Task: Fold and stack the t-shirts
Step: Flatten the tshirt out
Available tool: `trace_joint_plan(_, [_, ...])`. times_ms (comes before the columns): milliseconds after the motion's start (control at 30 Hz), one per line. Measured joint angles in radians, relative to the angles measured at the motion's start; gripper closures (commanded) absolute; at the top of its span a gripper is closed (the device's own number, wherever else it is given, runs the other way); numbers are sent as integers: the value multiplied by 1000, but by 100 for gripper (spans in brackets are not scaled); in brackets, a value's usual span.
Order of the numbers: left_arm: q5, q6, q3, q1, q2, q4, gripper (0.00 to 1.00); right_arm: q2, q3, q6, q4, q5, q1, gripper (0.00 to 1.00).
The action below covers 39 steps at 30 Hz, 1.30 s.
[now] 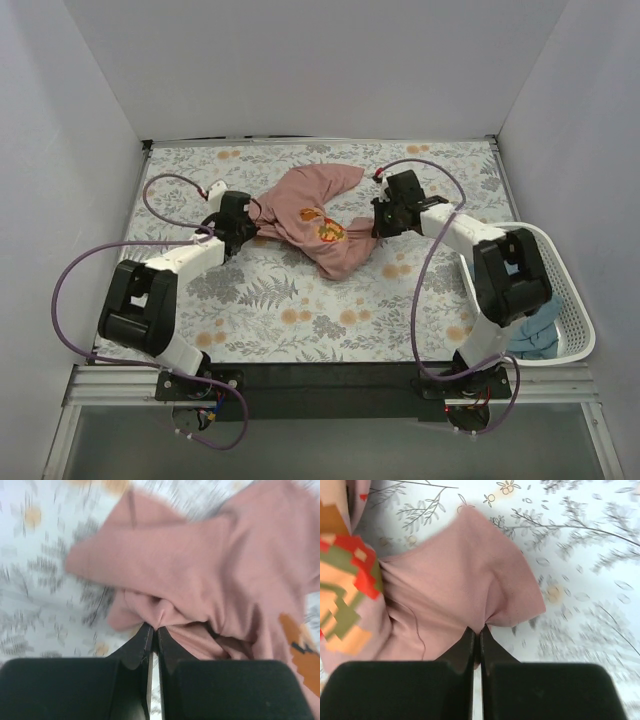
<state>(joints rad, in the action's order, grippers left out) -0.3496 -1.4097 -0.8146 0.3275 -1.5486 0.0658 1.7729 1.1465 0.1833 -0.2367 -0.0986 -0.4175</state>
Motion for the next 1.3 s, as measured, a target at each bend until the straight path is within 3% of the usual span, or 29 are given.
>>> trace_joint_plan(267, [-5, 321, -327, -30, 53, 11, 100, -479, -18, -5, -218, -23, 0, 99])
trace_joint_plan(367, [7, 406, -376, -30, 66, -26, 100, -618, -40, -5, -270, -91, -5, 98])
trace_joint_plan(433, [24, 435, -370, -34, 66, -58, 100, -681, -62, -6, -302, -153, -5, 85])
trace_joint_plan(467, [36, 438, -360, -38, 61, -71, 100, -702, -78, -5, -311, -185, -5, 66])
trace_joint_plan(600, [-14, 438, -332, -109, -19, -50, 100, -765, -193, -20, -439, -207, 8, 46])
trace_joint_plan(700, [-30, 404, -277, -165, -50, -8, 100, -749, -257, -20, -534, -157, 5, 38])
trace_joint_plan(867, [-23, 362, -98, -166, 79, 61, 100, -675, -244, -19, -526, -84, -82, 33])
trace_joint_plan(1133, [-1, 300, 56, -159, 401, 92, 100, -387, -129, 36, -190, -38, -281, 29])
trace_joint_plan(1300, [3, 274, 130, -159, 450, 110, 100, -164, 20, 55, -8, 21, -365, 31])
